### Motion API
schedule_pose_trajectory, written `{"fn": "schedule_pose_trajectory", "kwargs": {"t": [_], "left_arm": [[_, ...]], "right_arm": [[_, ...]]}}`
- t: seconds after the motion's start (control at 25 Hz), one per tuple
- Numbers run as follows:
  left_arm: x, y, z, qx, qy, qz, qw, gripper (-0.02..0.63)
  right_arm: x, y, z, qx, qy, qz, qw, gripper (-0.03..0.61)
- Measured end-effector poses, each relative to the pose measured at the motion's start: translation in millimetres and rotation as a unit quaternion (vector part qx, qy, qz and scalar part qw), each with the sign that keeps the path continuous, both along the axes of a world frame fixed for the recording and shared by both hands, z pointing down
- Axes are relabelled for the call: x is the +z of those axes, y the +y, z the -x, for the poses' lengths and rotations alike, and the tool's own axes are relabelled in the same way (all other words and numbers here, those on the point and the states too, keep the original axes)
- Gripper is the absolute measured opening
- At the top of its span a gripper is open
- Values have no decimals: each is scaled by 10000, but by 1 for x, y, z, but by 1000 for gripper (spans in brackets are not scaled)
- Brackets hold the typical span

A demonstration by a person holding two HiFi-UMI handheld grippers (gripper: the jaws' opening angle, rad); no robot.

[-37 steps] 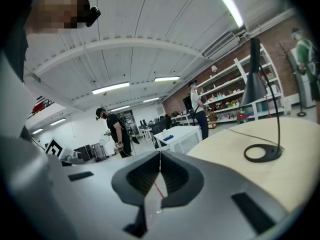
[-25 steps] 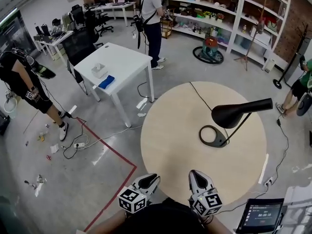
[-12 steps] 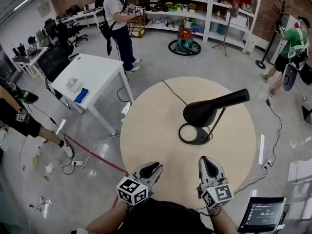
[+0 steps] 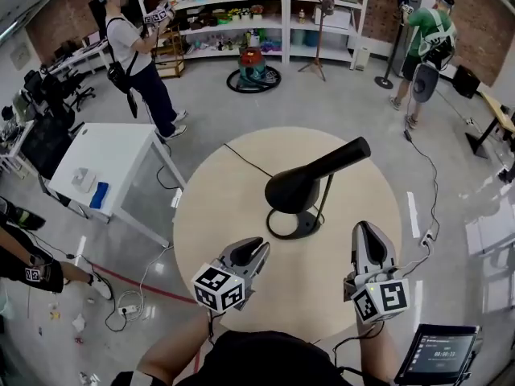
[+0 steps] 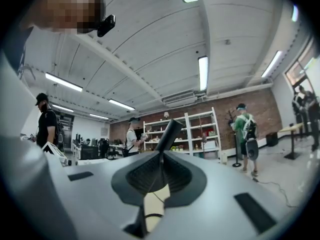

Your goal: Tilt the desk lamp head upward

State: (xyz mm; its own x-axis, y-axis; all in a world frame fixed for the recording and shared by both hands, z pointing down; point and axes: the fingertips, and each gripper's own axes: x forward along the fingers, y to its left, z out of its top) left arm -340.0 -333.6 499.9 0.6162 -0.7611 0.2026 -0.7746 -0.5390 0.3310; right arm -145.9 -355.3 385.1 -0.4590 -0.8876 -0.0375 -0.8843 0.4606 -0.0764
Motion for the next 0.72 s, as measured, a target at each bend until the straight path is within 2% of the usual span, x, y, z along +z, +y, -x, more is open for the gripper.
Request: {"fn": "schedule_pose_trajectory", "kwargs": {"t": [0.16, 0.28, 0.32, 0.52, 0.64, 0.72], "left_arm": [[-4, -30, 7, 87, 122, -16, 9999, 66], [-2, -50, 10, 103, 300, 58, 9995, 71], [0, -55, 10, 115, 372, 100, 9992, 105], [10, -73, 14, 106, 721, 356, 9967, 132], [15, -77, 12, 111, 714, 393, 9966, 143], [21, -76, 11, 142, 736, 465, 9961, 143]], "right_arm": [[-22, -9, -7, 517, 184, -157, 9984, 6], [-37, -16, -8, 685, 438, -266, 9963, 8], [-41, -19, -8, 708, 526, -310, 9956, 26], [-69, -36, -15, 759, 818, -526, 9924, 77], [-81, -48, -18, 741, 874, -573, 9918, 81], [-74, -54, -14, 662, 777, -437, 9938, 89]]}}
